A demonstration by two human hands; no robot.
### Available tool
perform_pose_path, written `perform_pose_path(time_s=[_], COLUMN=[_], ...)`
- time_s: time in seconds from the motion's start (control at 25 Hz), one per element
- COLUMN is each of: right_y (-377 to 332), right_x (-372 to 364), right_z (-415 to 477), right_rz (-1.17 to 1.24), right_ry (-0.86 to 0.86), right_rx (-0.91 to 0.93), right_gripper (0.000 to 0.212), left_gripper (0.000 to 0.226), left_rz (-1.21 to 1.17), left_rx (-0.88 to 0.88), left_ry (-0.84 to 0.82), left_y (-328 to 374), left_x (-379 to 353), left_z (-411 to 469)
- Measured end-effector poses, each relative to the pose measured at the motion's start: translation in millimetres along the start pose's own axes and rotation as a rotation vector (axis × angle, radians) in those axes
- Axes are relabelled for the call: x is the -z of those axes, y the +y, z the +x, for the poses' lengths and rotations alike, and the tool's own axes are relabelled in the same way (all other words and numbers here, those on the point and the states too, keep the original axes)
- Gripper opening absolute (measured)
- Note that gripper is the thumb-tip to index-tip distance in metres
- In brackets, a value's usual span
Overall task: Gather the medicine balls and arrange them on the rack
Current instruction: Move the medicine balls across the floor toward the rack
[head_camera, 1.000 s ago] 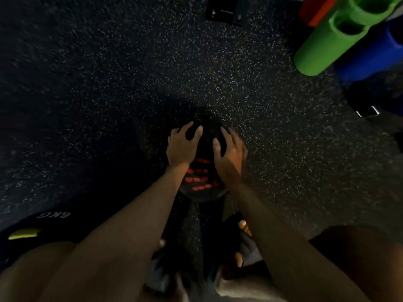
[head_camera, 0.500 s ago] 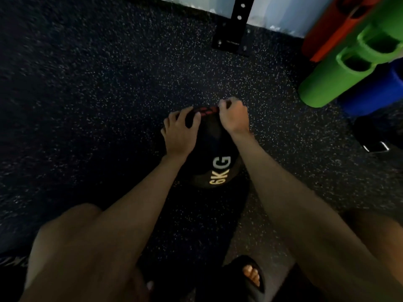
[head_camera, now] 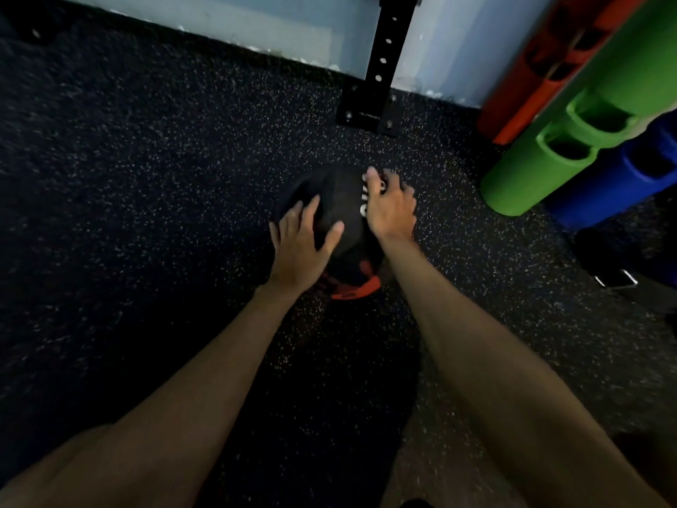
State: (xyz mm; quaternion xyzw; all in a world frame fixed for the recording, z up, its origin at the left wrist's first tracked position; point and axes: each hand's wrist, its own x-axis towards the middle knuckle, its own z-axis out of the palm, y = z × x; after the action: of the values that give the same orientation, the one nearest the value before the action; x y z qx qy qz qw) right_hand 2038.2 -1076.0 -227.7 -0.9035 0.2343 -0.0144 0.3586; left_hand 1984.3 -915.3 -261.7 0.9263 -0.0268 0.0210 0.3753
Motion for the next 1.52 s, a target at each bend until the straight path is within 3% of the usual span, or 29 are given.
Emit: perform_pose_path(time_s=[0.12,0.24,0.32,0.44,0.56,0.72,0.84,0.92,1.12,1.28,1.36,1.52], right_y=[0,32,47,27,-5,-5,1,-6,-32,-40,-27,-7], right_x=[-4,-22,-32,-30,-22,-37,-54,-58,-44,-49,-67,-79], right_z=[4,-54,-74,-33,18,42,62,90,168,193,177,171], right_rz=[0.103,0.076,0.026,0.02,0.168,0.044,-0.018,-0.014,-0.011,0.09,0.187,0.144], right_ry=[0.096,0.19,0.12,0.039,0.067,0.137,0.124,0.11,0.058,0.127,0.134,0.138], right_rx=[0.089,0.258,0.333,0.333,0.231,0.403,0.469,0.468,0.375,0.313,0.345,0.43], right_gripper=[0.06,0.063,0.073,0.078,0.074,0.059,0.064,0.065,0.06,0.058,0.061,0.07], left_gripper=[0.069,0.073,0.079,0.07,0.073,0.075,0.059,0.051,0.077,0.078,0.078,0.078], left_rz=[-0.006,-0.144,-0.173,-0.125,-0.059,-0.012,-0.037,-0.072,-0.029,-0.05,-0.105,-0.081], left_rx=[-0.015,0.213,0.322,0.092,-0.093,-0.045,0.022,-0.045,-0.293,-0.27,-0.206,-0.146], left_ry=[0.002,0.014,0.064,0.111,0.036,-0.019,0.166,0.267,0.079,0.04,0.031,0.024], left_y=[-2,17,30,29,6,13,28,26,-5,6,15,20], left_x=[0,5,10,10,-2,-3,-6,-18,-50,-52,-48,-46], left_z=[11,52,77,79,72,137,181,189,205,256,275,299])
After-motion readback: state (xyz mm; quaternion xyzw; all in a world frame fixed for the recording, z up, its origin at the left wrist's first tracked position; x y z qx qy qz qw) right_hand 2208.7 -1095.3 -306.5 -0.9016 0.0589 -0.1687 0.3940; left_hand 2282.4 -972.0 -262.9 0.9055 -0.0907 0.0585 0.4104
